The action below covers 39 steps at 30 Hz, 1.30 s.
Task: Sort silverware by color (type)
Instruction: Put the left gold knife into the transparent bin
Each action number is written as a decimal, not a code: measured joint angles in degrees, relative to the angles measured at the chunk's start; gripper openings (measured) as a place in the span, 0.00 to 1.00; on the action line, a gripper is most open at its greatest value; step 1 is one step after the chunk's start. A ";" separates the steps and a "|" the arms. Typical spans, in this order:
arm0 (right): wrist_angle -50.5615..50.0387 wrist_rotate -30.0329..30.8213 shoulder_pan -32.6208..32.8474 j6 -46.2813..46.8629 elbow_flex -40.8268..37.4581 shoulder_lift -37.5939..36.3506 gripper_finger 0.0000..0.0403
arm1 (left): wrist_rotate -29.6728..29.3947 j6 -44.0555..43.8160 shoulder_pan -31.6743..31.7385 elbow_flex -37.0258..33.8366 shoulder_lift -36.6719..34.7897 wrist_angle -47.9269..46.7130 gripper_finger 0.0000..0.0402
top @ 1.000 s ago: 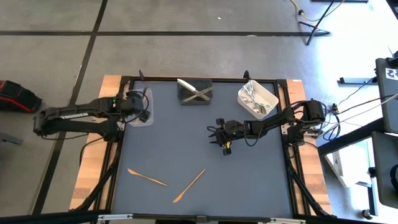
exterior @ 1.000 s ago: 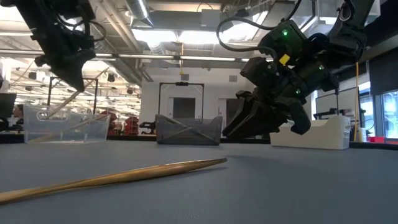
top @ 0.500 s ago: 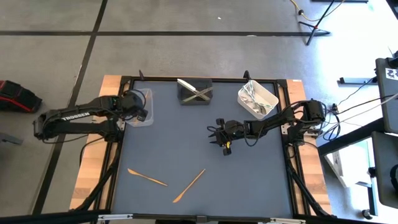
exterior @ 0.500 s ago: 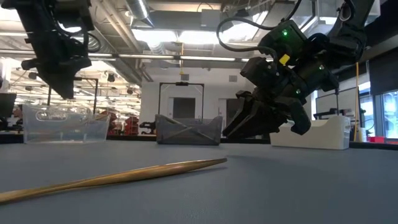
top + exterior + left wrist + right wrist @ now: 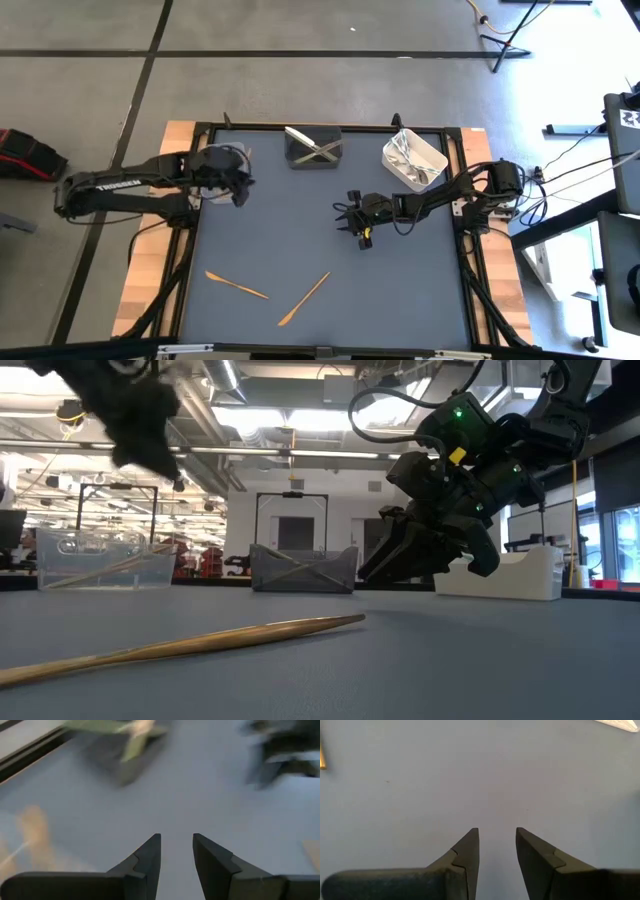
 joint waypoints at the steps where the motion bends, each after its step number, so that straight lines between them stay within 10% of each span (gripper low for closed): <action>1: 0.00 0.00 0.00 0.00 0.00 0.00 0.29 | 1.71 1.03 -1.53 0.01 0.65 2.99 0.27; 10: -0.35 -1.47 0.00 0.00 0.00 0.03 0.29 | 6.53 3.73 -18.97 0.20 13.33 20.08 0.27; 24: 1.41 -4.55 2.35 2.89 0.00 1.99 0.29 | -1.24 9.29 -36.17 14.03 33.04 16.49 0.27; 39: 5.54 -1.86 9.56 6.81 0.00 1.99 0.29 | -0.84 -5.97 -48.56 15.74 45.97 12.05 0.27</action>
